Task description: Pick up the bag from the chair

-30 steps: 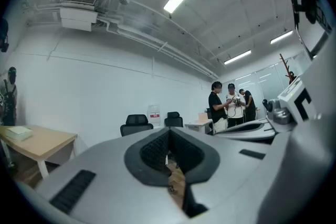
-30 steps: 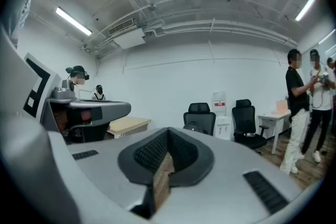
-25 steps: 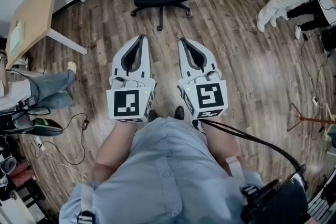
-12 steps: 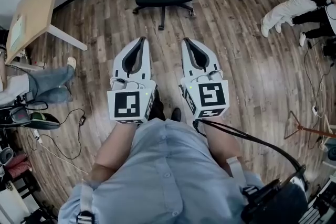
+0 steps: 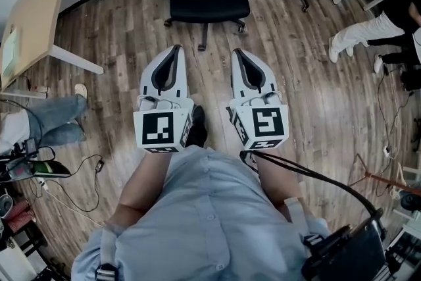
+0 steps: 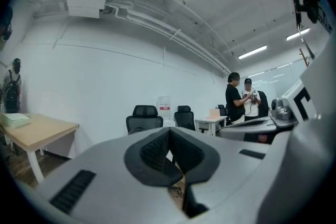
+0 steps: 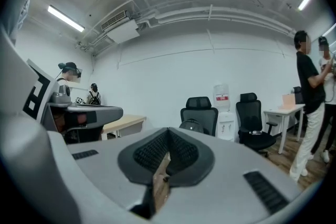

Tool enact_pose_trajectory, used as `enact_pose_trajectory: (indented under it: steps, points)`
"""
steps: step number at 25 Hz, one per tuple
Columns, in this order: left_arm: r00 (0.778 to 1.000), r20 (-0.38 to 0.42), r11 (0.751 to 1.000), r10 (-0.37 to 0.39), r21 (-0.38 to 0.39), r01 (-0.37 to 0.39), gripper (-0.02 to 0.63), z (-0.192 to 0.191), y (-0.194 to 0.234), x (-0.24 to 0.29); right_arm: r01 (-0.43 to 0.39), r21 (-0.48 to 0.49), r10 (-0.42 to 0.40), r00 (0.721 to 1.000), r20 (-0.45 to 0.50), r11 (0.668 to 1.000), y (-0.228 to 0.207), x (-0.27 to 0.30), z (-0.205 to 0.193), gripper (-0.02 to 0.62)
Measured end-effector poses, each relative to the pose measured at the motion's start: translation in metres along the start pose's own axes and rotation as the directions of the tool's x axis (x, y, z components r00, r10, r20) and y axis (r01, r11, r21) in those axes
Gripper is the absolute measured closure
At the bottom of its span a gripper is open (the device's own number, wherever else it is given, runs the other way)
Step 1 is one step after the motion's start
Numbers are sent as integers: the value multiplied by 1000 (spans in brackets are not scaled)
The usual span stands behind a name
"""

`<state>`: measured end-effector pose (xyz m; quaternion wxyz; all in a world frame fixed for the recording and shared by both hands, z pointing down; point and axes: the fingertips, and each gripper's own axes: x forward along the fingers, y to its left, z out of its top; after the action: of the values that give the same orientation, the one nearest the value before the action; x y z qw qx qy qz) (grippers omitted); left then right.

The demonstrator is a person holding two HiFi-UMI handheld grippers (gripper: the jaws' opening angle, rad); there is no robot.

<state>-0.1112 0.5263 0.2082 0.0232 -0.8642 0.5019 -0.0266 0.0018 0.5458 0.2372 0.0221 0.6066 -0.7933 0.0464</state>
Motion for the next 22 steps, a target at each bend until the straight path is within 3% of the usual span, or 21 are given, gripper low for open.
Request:
enact_pose_trajectory:
  steps: [10,22]
  points:
    - [997,72,999,-40,1,40,605,27,78,114,11,-38,-9,999,36,999,-14,136,46,595]
    - [999,5,997,-36,-63,36,605,-5,106,166,42,-44,-43,998,-39,998,-46,190,34,595]
